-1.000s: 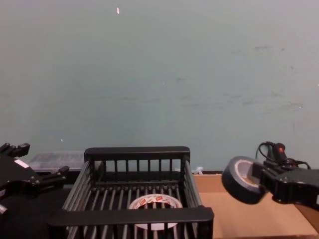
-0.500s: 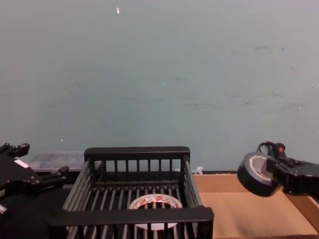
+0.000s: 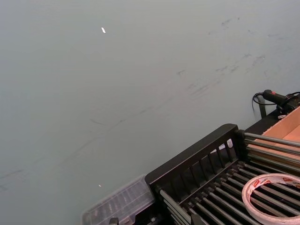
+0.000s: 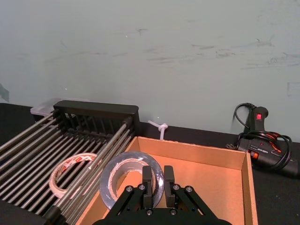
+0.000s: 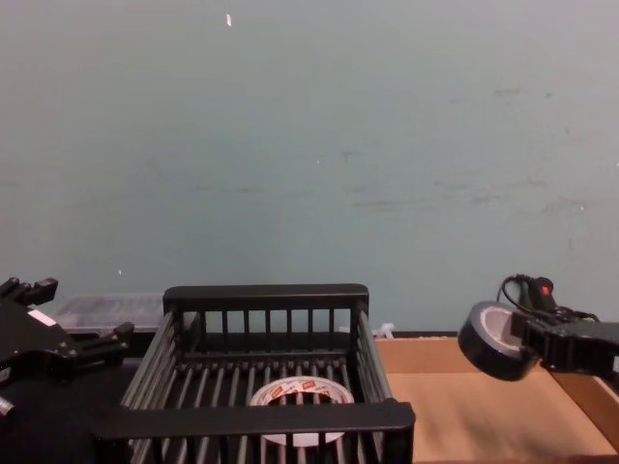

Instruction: Pick up the white tape and place it into the black box , Pick up the silver tape and place it into the brown box.

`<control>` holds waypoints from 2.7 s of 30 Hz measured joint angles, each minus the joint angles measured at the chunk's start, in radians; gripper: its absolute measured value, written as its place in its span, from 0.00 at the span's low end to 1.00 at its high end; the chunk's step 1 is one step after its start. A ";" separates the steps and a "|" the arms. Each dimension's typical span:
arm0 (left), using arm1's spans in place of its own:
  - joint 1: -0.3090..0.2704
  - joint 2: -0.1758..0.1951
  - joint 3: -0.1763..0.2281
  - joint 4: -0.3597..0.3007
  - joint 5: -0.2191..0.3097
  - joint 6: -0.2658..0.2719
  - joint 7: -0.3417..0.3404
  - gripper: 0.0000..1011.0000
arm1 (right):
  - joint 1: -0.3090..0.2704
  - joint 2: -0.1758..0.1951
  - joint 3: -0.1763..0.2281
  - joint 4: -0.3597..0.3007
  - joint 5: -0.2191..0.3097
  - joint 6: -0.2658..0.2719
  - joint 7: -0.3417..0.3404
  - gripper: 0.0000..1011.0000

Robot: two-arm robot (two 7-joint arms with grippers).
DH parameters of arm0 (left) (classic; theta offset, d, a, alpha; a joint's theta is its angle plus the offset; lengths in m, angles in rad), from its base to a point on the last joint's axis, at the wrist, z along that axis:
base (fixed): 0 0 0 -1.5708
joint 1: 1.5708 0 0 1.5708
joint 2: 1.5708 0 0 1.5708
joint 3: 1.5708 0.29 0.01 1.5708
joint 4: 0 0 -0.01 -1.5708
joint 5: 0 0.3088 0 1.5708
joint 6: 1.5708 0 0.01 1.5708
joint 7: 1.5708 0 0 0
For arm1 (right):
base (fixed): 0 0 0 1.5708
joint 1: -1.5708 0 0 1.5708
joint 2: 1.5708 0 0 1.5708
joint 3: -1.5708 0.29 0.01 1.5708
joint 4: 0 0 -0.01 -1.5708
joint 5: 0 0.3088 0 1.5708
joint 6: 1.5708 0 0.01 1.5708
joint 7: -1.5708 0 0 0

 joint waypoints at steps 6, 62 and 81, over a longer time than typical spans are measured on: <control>0.000 0.000 0.000 0.000 0.000 0.000 0.000 0.99 | 0.037 -0.003 -0.011 0.048 -0.016 -0.001 -0.003 0.16; 0.000 0.000 0.000 0.000 0.000 0.000 0.000 0.99 | 0.147 -0.029 -0.031 0.191 -0.071 -0.017 0.002 0.86; 0.000 0.000 0.000 0.000 0.000 0.000 0.000 0.99 | 0.135 -0.030 -0.031 0.175 -0.075 -0.020 -0.001 0.99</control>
